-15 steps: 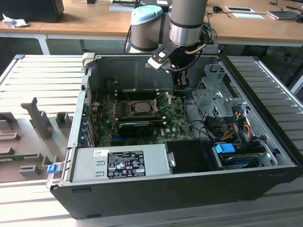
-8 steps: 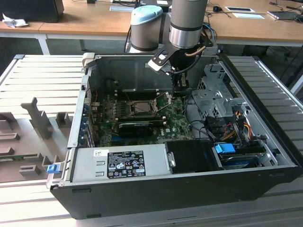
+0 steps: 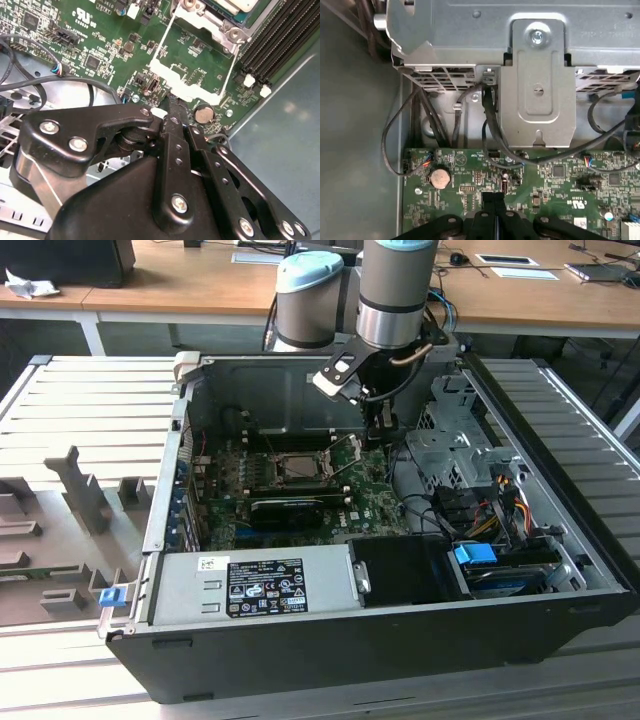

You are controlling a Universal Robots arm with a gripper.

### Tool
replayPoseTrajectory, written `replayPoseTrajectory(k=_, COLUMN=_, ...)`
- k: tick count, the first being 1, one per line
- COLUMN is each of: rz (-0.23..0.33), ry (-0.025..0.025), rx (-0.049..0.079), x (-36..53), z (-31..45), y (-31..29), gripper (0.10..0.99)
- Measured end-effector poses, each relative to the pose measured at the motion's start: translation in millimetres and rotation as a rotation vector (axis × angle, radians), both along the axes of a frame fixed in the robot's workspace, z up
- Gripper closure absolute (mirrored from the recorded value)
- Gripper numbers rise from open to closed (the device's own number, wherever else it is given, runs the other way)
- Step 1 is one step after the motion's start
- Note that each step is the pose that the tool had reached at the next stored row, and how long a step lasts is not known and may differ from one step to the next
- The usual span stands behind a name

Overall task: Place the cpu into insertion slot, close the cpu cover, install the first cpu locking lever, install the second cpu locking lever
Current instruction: 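Close the cpu cover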

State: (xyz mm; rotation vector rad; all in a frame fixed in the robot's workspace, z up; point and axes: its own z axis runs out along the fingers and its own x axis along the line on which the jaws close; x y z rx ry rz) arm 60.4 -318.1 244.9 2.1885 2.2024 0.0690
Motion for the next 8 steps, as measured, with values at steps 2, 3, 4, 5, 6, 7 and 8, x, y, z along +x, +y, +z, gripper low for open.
replayPoseTrajectory(k=2, rz=0.0, ry=0.0014, rx=0.0, x=-2.0, z=0.0, y=0.0, gripper=0.98)
replayPoseTrajectory(k=3, rz=0.0, ry=0.0015, rx=0.0, x=-4.0, z=-0.1, y=0.1, gripper=0.98)
replayPoseTrajectory(k=4, rz=0.0, ry=0.0015, rx=0.0, x=-6.0, z=-0.1, y=0.1, gripper=0.98)
replayPoseTrajectory(k=5, rz=0.0, ry=0.0015, rx=0.0, x=-9.7, z=0.0, y=0.0, gripper=0.98)
replayPoseTrajectory(k=6, rz=0.0, ry=0.0016, rx=0.0, x=-11.2, z=0.0, y=0.0, gripper=0.98)
replayPoseTrajectory(k=7, rz=0.0, ry=0.0015, rx=0.0, x=-12.0, z=0.0, y=-0.1, gripper=0.98)
replayPoseTrajectory(k=8, rz=0.0, ry=0.0016, rx=0.0, x=-13.0, z=0.0, y=0.0, gripper=0.98)
